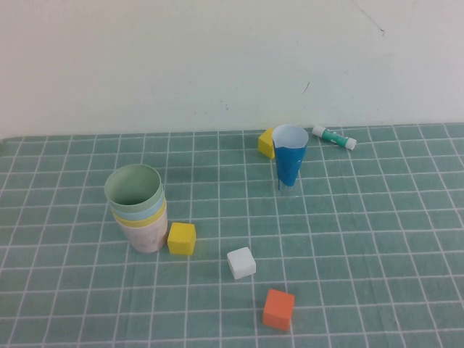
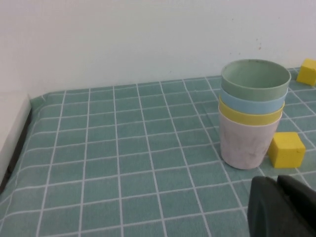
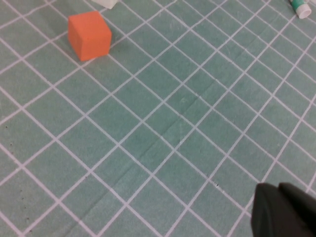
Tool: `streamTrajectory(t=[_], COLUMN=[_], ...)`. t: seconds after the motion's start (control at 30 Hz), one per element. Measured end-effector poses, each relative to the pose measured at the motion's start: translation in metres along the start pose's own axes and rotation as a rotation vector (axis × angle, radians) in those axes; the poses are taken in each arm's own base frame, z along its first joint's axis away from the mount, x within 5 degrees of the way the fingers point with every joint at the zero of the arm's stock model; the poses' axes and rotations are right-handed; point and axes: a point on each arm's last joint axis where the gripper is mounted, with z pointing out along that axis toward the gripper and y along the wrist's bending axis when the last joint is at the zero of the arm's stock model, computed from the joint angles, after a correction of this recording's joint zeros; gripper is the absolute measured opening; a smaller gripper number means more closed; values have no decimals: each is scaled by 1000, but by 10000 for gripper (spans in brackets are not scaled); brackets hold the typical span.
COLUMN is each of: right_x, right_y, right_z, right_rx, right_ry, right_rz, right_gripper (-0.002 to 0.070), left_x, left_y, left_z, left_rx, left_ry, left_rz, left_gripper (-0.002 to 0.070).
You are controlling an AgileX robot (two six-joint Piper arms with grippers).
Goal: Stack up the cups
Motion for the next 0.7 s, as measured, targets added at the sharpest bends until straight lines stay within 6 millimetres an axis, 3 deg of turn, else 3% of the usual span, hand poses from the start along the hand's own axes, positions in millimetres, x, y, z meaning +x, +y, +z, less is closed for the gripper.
streamTrajectory(t=[0.3,0.7], right_x=[0,0], right_y=[0,0], right_z=[0,0], right_rx=[0,0], right_ry=[0,-2], right_rz=[2,4], right_gripper=[-1,-1], left_x=[11,45], left_y=[1,0], left_z=[3,16], left_rx=[-65,-95], left_ry=[40,94], left_rz=[-159,-78], left_gripper=[-3,-3])
